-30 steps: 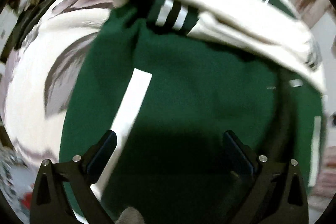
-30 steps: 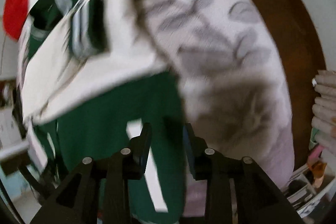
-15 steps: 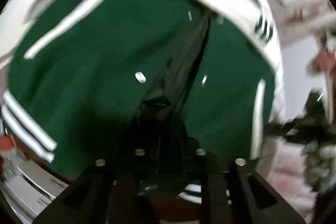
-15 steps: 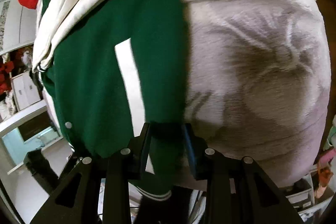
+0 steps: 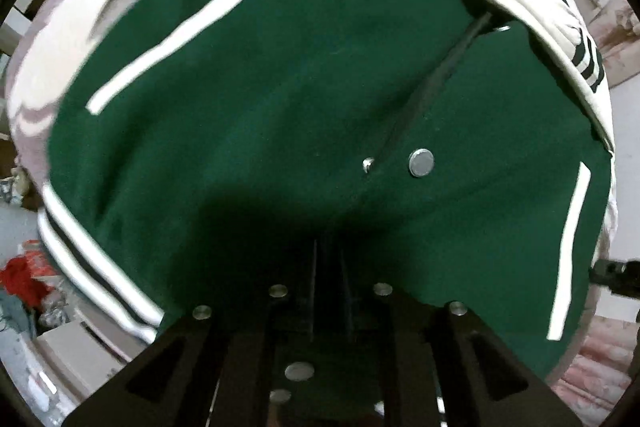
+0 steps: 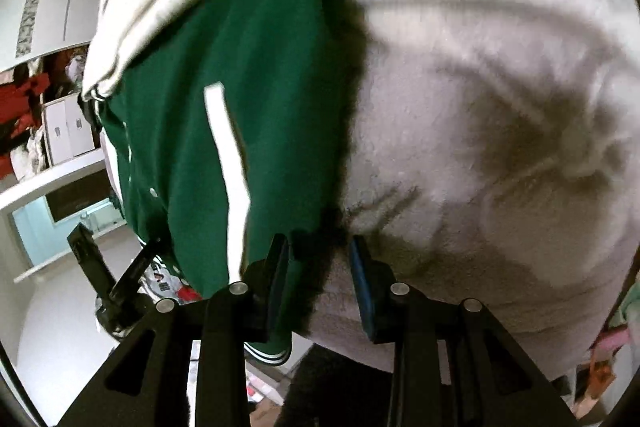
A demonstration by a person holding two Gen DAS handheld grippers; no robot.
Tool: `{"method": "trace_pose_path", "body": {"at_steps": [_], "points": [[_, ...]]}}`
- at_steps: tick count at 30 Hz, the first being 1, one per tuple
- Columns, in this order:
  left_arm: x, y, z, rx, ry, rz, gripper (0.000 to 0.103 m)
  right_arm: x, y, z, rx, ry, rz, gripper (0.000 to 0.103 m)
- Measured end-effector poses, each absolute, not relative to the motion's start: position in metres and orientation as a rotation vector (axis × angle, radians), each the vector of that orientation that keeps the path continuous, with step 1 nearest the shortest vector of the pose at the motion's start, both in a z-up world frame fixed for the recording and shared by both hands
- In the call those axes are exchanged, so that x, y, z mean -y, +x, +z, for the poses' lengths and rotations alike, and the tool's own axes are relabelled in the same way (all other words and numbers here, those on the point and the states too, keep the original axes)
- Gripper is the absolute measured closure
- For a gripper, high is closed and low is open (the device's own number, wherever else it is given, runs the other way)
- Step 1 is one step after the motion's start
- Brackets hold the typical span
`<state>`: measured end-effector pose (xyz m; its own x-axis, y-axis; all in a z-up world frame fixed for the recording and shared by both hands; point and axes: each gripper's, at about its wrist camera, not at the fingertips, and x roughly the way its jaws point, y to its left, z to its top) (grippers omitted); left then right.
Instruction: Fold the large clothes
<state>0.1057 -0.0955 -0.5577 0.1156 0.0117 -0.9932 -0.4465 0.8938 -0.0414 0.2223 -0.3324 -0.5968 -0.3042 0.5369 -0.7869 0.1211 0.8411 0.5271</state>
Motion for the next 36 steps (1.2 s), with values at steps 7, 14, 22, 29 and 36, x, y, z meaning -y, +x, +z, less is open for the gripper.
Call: {"method": "trace_pose_path", "body": {"at_steps": [7, 14, 22, 29, 36], "points": [[0.136, 0.093, -0.514, -1.388, -0.183, 0.458, 0.015, 0.353, 0.283, -0.576, -1.701, 0.480, 0.387, 0.057], [0.195, 0.097, -0.512, -1.381, 0.014, 0.488, 0.015, 0.309, 0.330, -0.623, -1.753, 0.267, 0.331, 0.059], [0.350, 0.067, -0.514, -1.313, 0.529, 0.388, 0.015, 0.347, 0.308, -0.561, -1.722, 0.168, 0.337, 0.052], [0.396, 0.058, -0.579, -1.361, 0.606, 0.363, 0.015, 0.425, 0.303, -0.554, -1.762, 0.221, 0.202, 0.048], [0.357, 0.075, -0.577, -1.347, 0.441, 0.414, 0.015, 0.420, 0.347, -0.567, -1.656, 0.510, 0.604, 0.028]]}}
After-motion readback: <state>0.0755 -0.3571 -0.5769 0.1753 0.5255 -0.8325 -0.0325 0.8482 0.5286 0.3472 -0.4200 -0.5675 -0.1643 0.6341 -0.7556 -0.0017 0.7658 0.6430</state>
